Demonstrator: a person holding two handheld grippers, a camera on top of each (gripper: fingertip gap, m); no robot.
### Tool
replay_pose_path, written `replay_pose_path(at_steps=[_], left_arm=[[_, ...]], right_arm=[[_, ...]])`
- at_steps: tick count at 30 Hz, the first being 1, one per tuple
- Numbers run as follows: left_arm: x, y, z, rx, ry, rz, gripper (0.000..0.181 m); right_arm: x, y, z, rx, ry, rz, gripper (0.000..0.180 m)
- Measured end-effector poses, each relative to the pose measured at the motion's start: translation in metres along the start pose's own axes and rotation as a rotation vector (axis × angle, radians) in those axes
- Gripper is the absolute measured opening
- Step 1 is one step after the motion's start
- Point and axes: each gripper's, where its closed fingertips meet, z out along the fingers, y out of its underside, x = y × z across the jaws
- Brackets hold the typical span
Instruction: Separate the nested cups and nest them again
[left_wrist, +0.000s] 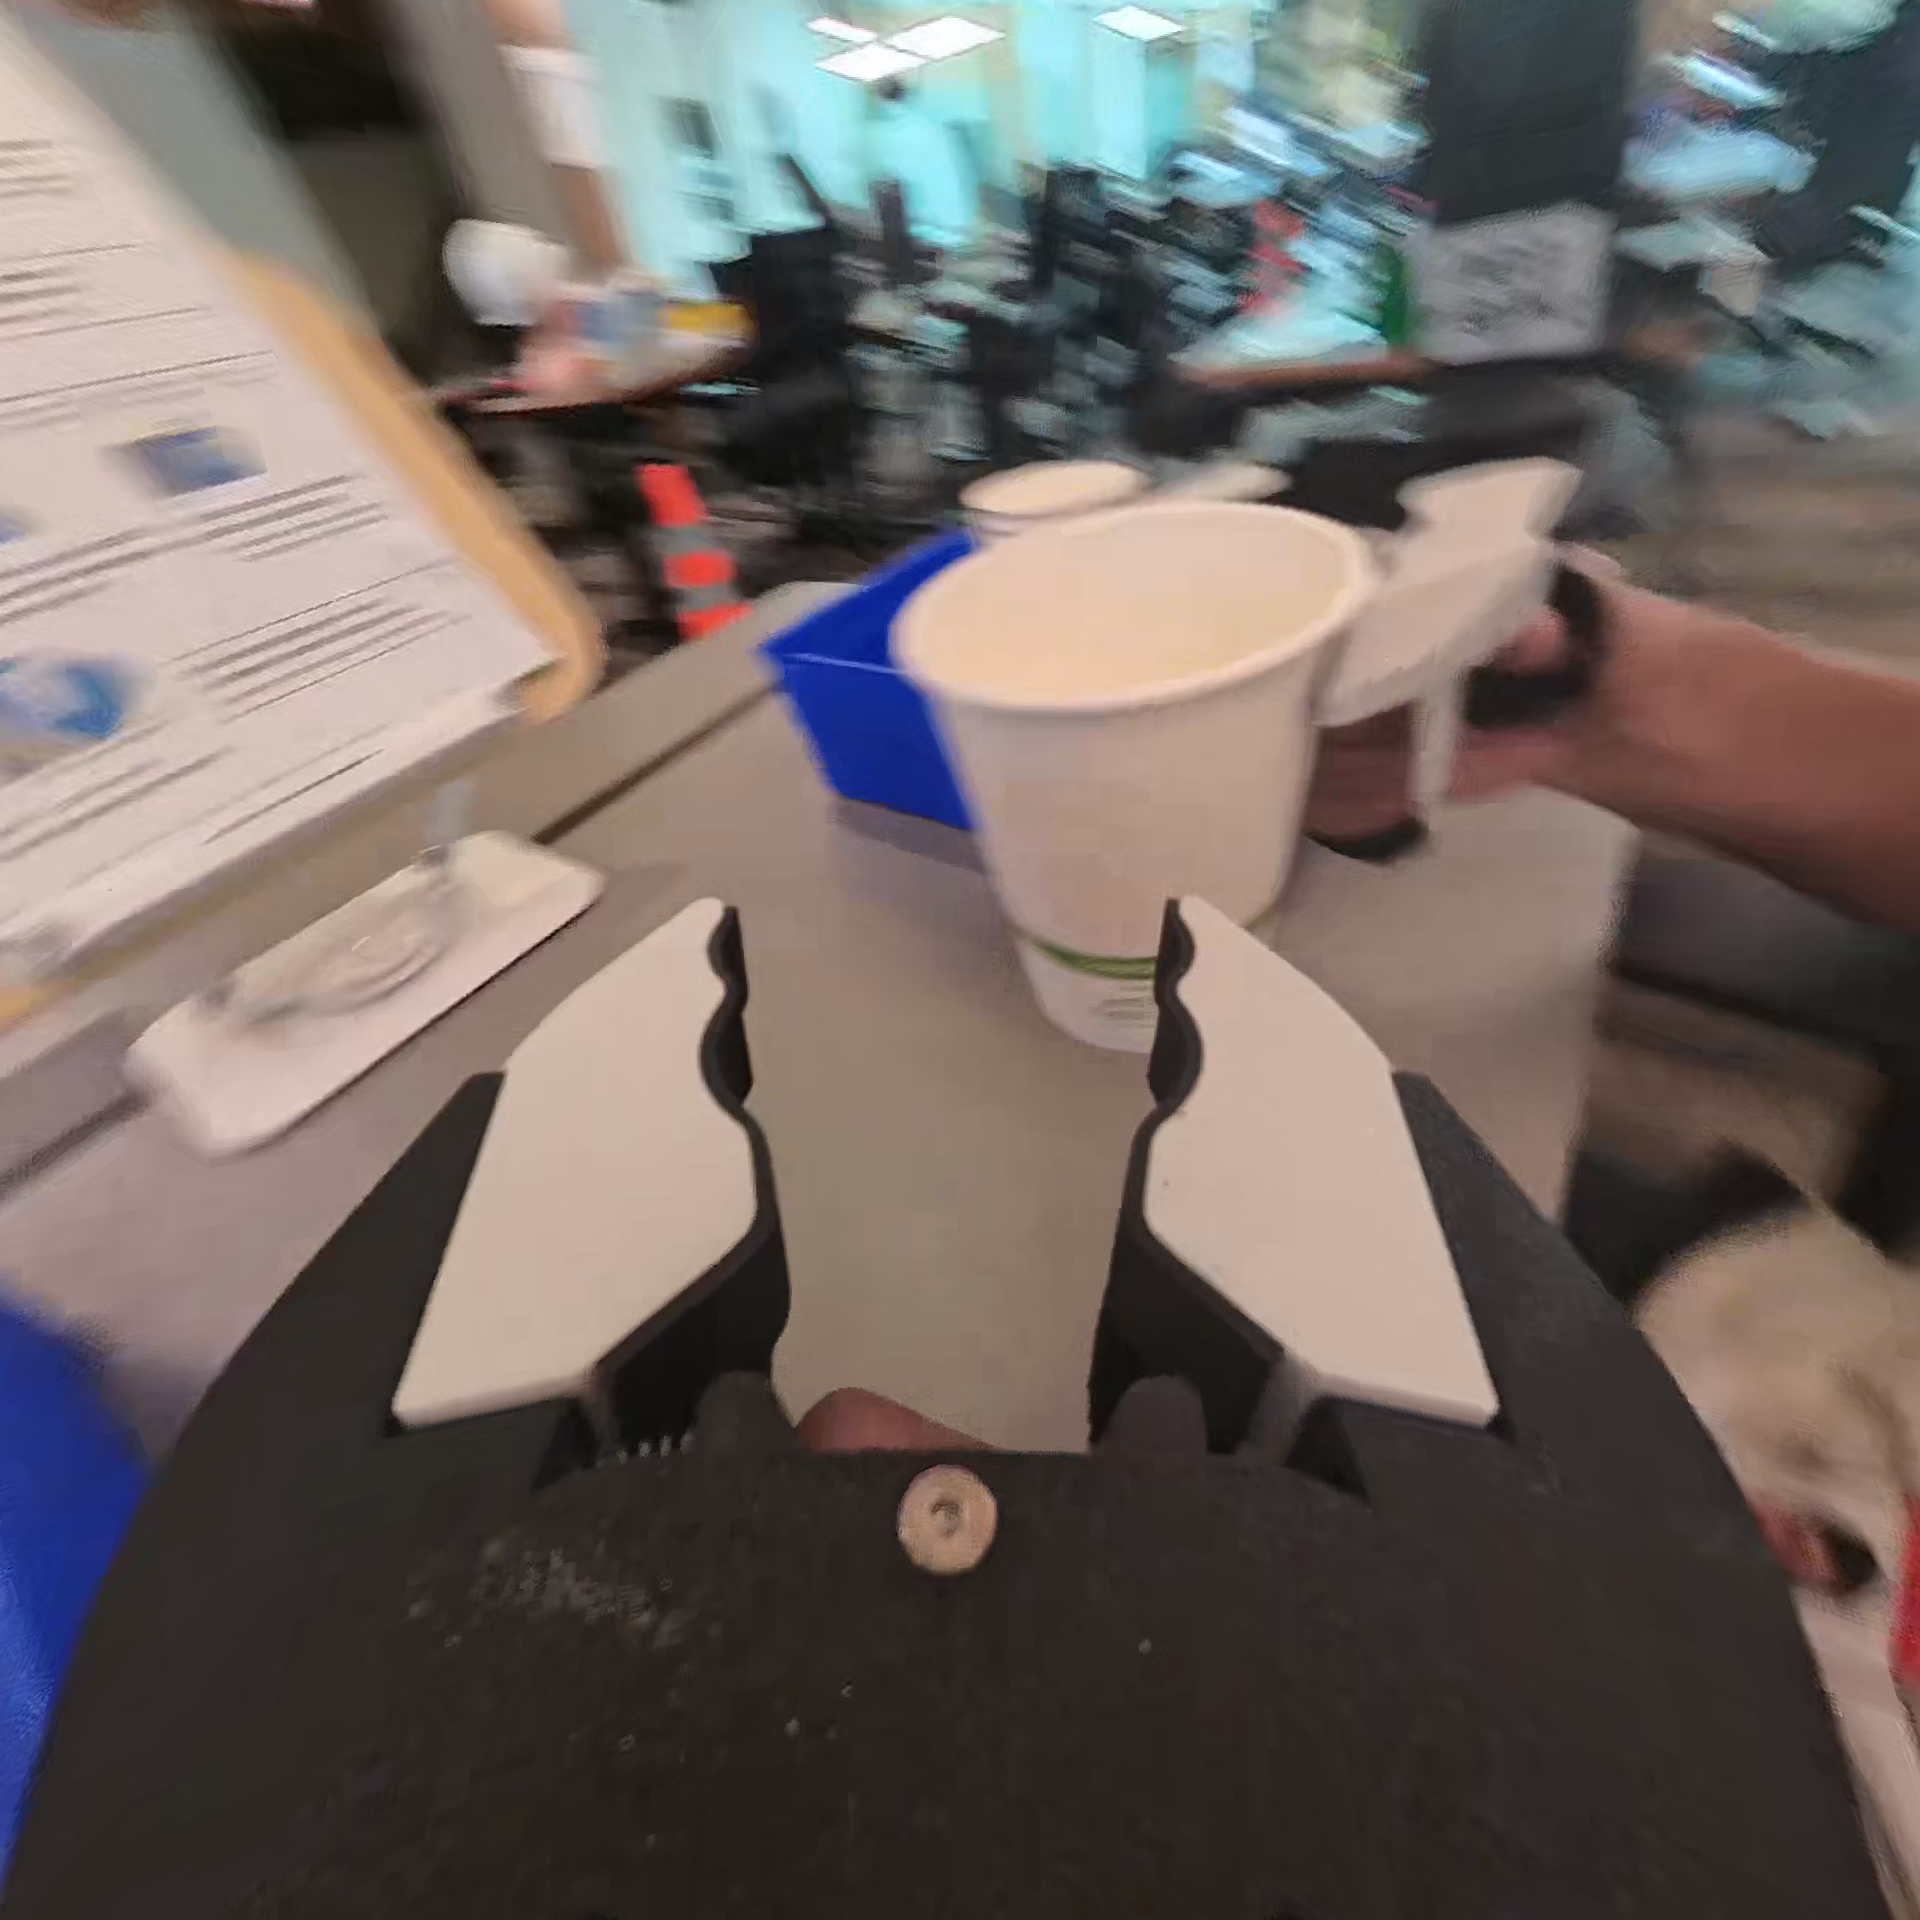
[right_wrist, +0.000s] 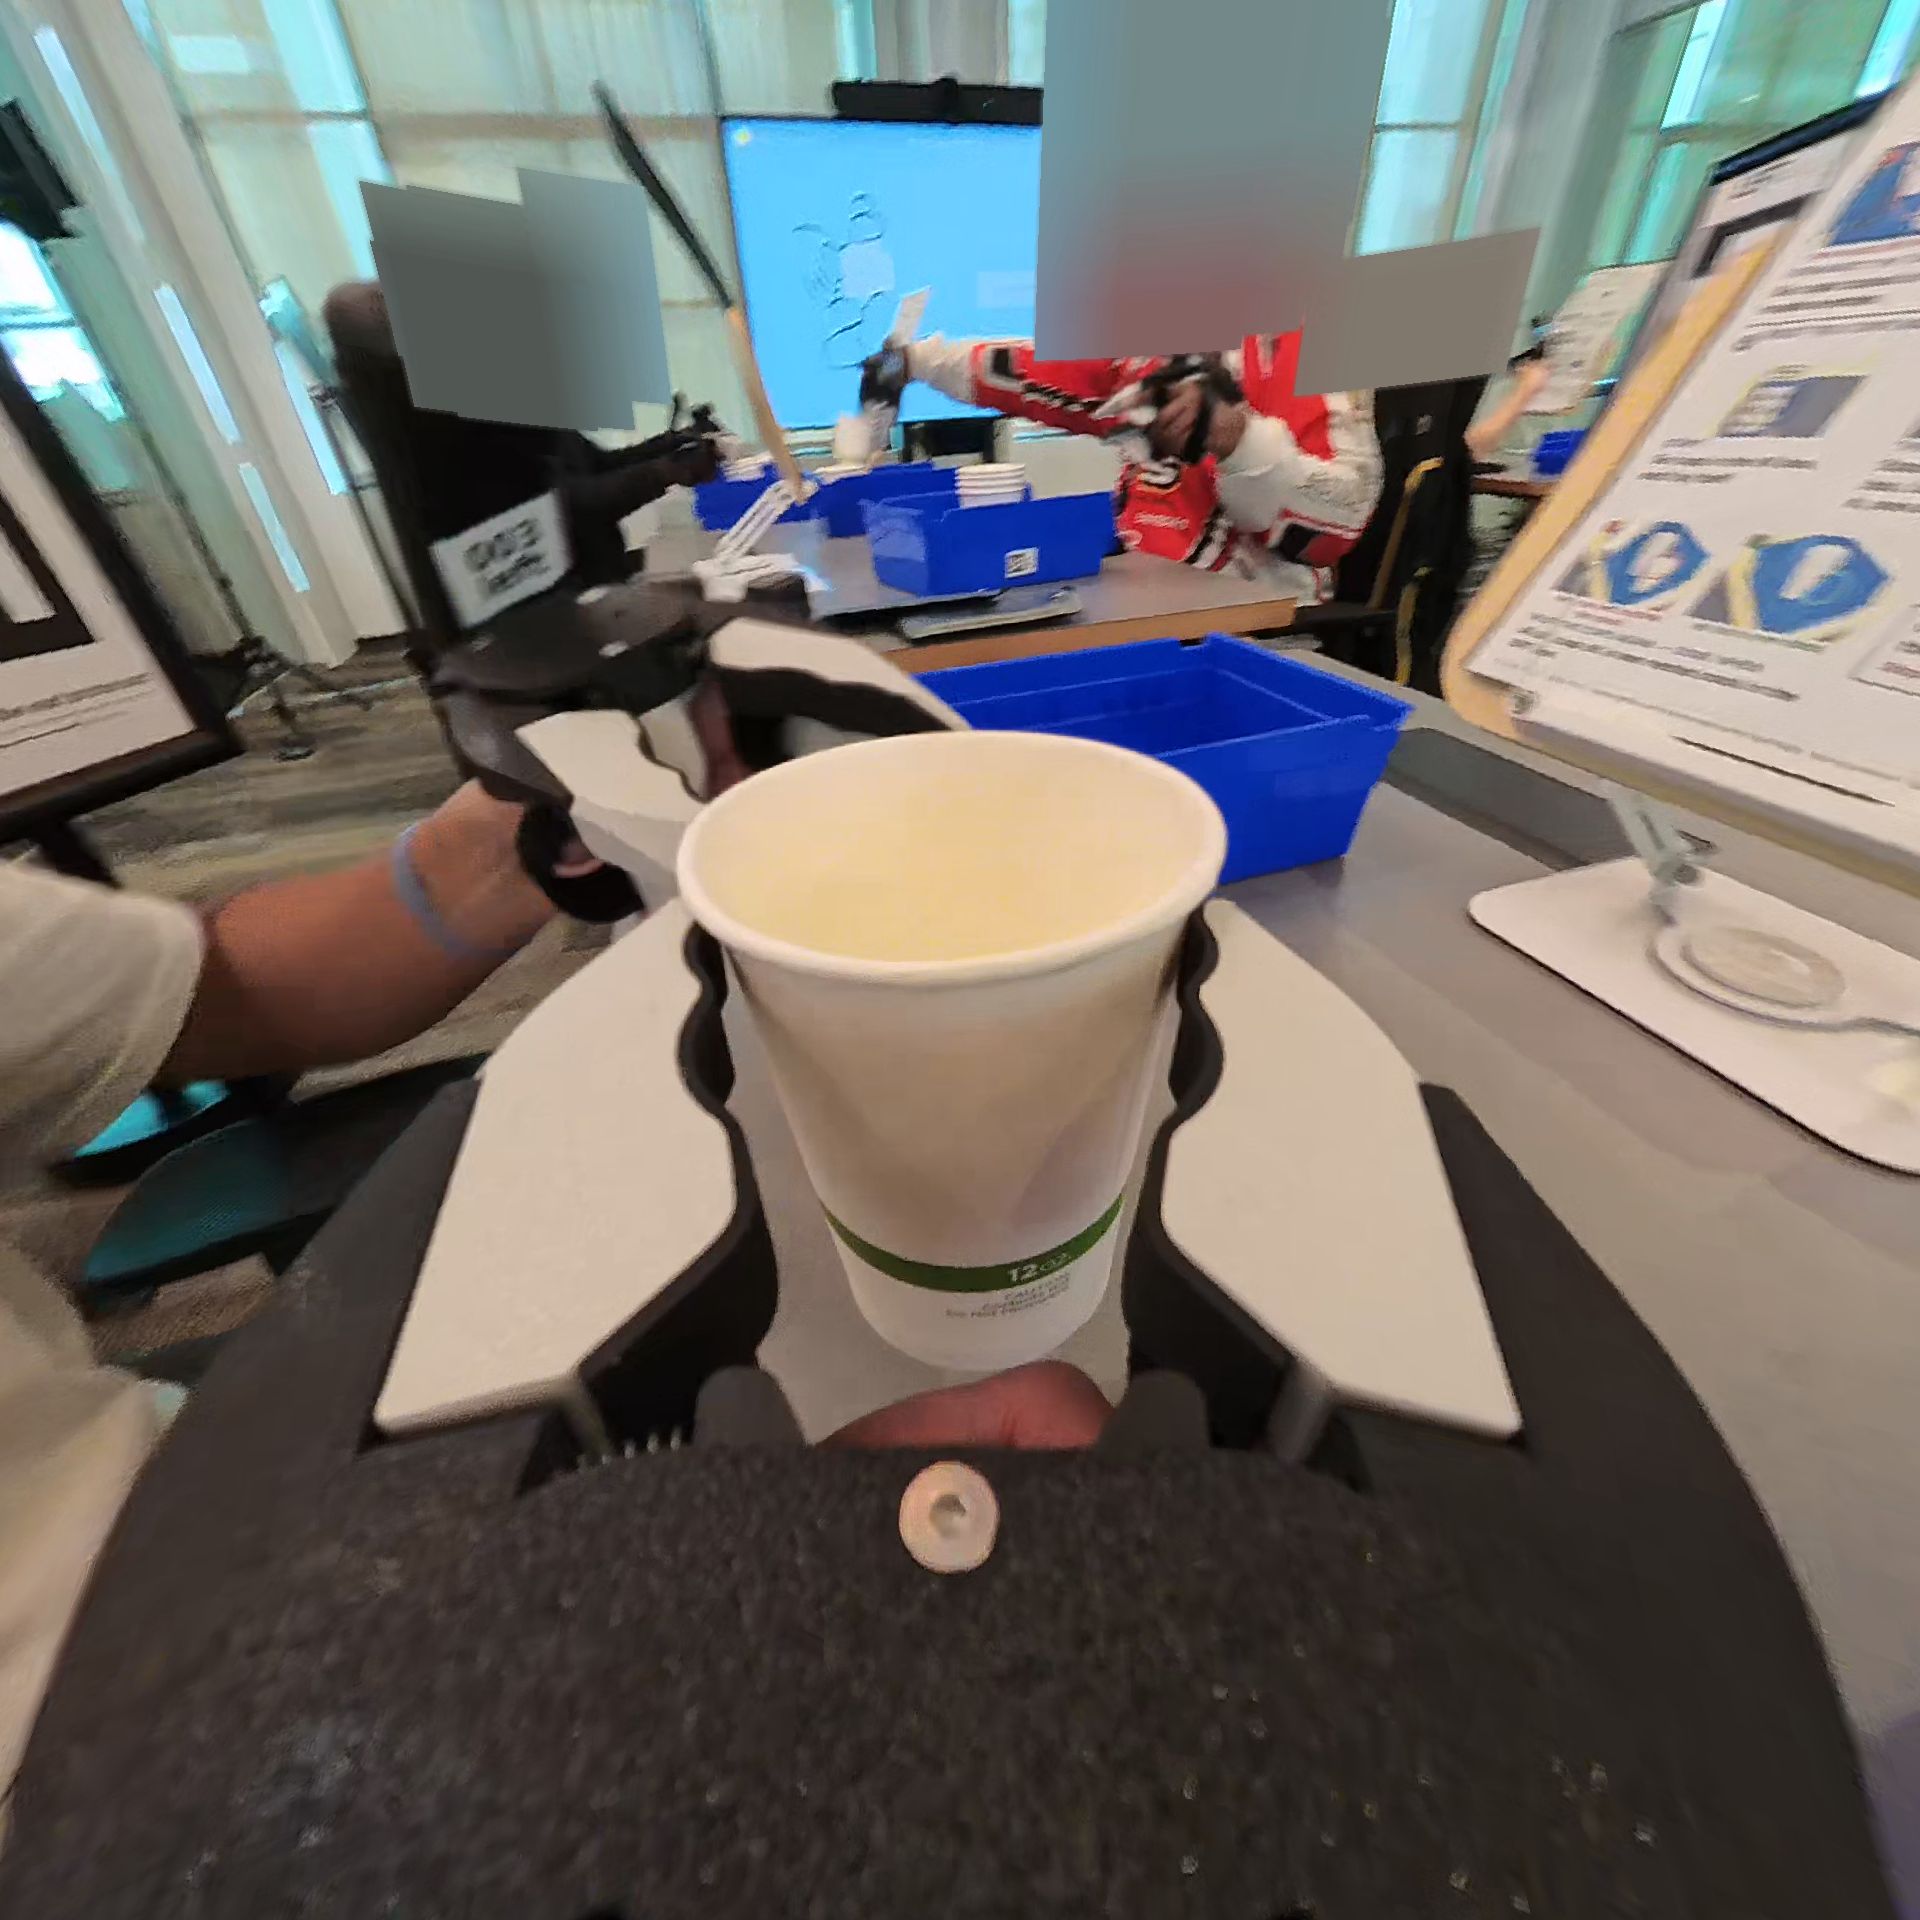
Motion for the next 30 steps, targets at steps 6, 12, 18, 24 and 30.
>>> replay_pose_path(at_steps=[6, 12, 18, 24, 30], left_arm=[[-0.048, 0.061, -0.047, -0.002, -0.601, -0.251, 0.075], [-0.048, 0.089, -0.043, -0.069, -0.61, -0.286, 0.073], [-0.04, 0.087, -0.036, -0.07, -0.574, -0.231, 0.071], [-0.037, 0.08, -0.039, -0.052, -0.554, -0.24, 0.069], [-0.042, 0.074, -0.045, -0.028, -0.557, -0.254, 0.068]], right_arm=[[0.021, 0.018, -0.029, 0.067, 0.29, 0.024, 0.084], [0.022, 0.024, -0.045, 0.078, 0.454, -0.042, 0.084], [0.075, -0.049, -0.109, 0.233, 0.735, -0.072, 0.084], [0.199, -0.096, -0.223, 0.227, 1.182, -0.047, 0.084], [0.271, -0.046, -0.234, 0.076, 1.206, 0.137, 0.084]])
